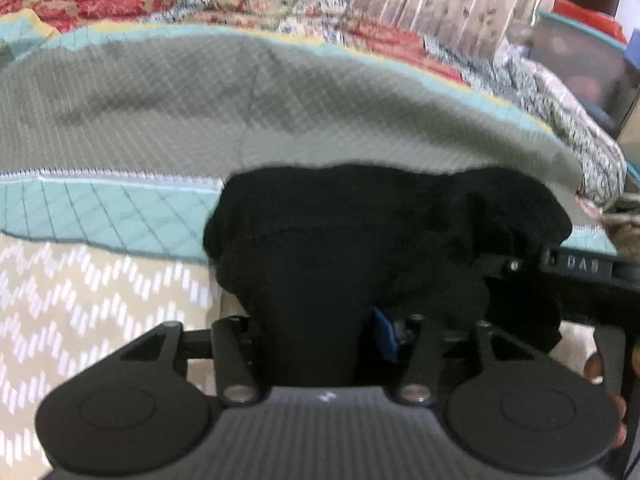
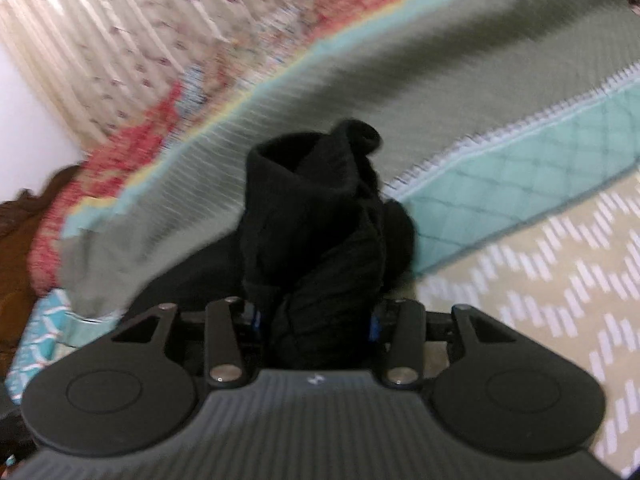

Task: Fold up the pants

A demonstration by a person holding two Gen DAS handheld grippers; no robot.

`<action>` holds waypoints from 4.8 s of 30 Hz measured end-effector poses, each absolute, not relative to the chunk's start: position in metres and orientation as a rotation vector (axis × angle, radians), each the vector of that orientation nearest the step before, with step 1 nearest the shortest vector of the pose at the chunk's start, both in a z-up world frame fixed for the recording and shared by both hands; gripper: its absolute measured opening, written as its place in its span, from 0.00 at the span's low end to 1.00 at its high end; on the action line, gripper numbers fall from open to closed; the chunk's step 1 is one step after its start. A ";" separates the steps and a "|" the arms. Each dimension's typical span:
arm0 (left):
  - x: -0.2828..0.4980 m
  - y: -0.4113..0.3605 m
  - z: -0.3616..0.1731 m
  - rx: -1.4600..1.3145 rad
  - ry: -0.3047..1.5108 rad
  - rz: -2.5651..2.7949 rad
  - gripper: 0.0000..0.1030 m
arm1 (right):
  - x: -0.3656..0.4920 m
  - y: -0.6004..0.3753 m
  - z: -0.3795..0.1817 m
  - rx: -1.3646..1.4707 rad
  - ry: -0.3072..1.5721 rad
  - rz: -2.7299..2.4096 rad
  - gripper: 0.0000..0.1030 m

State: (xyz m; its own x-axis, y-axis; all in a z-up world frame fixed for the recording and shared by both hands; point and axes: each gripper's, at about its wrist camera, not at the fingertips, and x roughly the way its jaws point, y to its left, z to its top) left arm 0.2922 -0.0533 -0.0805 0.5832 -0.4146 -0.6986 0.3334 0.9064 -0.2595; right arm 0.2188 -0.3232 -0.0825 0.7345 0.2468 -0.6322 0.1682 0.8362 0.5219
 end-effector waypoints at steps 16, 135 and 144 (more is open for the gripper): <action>0.225 -0.024 -0.032 -0.150 0.886 -0.314 0.78 | 0.140 -0.319 -0.036 0.583 0.756 -0.053 0.80; -0.022 -0.007 -0.019 0.230 1.076 -0.074 1.00 | -0.112 -0.212 -0.003 0.477 0.753 -0.101 1.00; -0.022 -0.007 -0.028 0.248 1.103 -0.074 1.00 | -0.111 -0.212 -0.005 0.482 0.764 -0.100 1.00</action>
